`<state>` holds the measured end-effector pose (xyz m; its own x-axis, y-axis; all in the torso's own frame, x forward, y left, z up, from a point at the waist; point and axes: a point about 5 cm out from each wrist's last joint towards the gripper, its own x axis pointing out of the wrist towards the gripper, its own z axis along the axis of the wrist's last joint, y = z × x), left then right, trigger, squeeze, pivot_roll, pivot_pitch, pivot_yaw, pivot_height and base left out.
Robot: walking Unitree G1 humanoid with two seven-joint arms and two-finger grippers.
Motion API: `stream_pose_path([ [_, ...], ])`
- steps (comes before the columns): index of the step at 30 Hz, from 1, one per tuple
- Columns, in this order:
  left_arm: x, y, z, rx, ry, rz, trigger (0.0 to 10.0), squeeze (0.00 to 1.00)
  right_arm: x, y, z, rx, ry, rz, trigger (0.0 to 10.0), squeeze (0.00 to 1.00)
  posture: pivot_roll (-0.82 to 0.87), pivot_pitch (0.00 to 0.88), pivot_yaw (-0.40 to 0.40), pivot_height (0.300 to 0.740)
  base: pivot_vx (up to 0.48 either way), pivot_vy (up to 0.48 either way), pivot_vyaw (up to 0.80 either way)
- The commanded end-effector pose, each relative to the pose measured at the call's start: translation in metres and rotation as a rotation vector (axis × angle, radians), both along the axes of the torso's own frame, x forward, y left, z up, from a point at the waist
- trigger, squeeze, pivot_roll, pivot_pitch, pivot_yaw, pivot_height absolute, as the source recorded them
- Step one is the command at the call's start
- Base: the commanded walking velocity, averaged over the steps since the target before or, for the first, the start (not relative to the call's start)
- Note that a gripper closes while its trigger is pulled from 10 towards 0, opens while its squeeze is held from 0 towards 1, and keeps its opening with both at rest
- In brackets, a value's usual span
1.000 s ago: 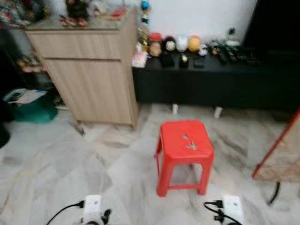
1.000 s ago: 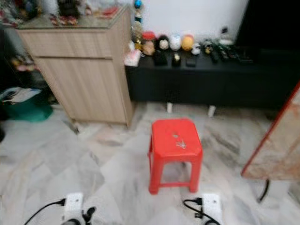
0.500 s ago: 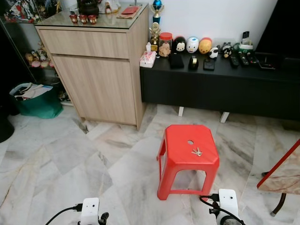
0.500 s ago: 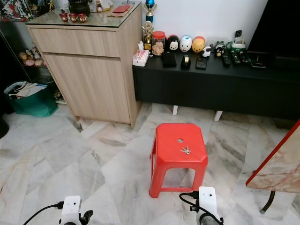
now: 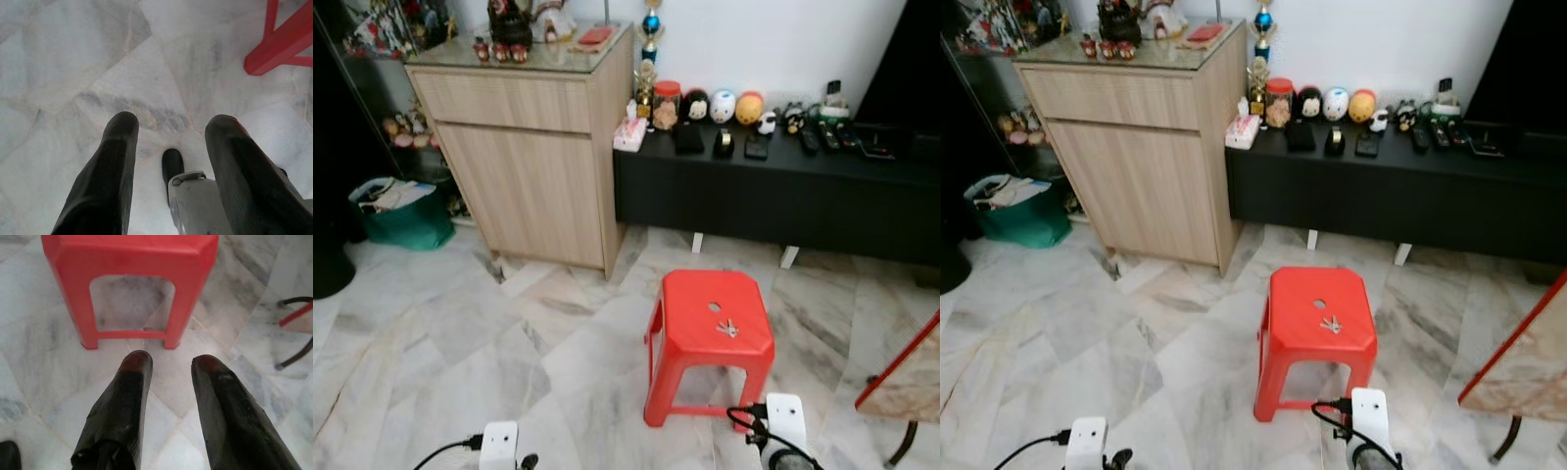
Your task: Hang keys on a hook
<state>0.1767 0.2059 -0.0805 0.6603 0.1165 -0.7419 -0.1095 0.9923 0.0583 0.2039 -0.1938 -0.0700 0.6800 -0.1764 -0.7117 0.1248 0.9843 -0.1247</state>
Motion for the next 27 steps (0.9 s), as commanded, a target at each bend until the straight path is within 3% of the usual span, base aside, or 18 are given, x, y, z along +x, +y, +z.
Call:
stream_pose_path([
  [1, 0.0014, -0.0004, 0.0005, 0.002, -0.001, -0.004, 10.0, 0.0, 0.0014, -0.0023, 0.0014, -0.002, -0.012, -0.011, 10.0, 0.0, 0.02, 0.0, -0.012, 0.74, 0.266, 0.0, 0.0],
  [27, 0.0026, 0.0007, 0.0007, -0.002, 0.007, 0.005, 10.0, 0.0, 0.0046, -0.0008, 0.0032, 0.011, -0.028, -0.005, 10.0, 0.0, 0.03, 0.0, -0.019, 0.74, 0.266, 0.0, 0.0],
])
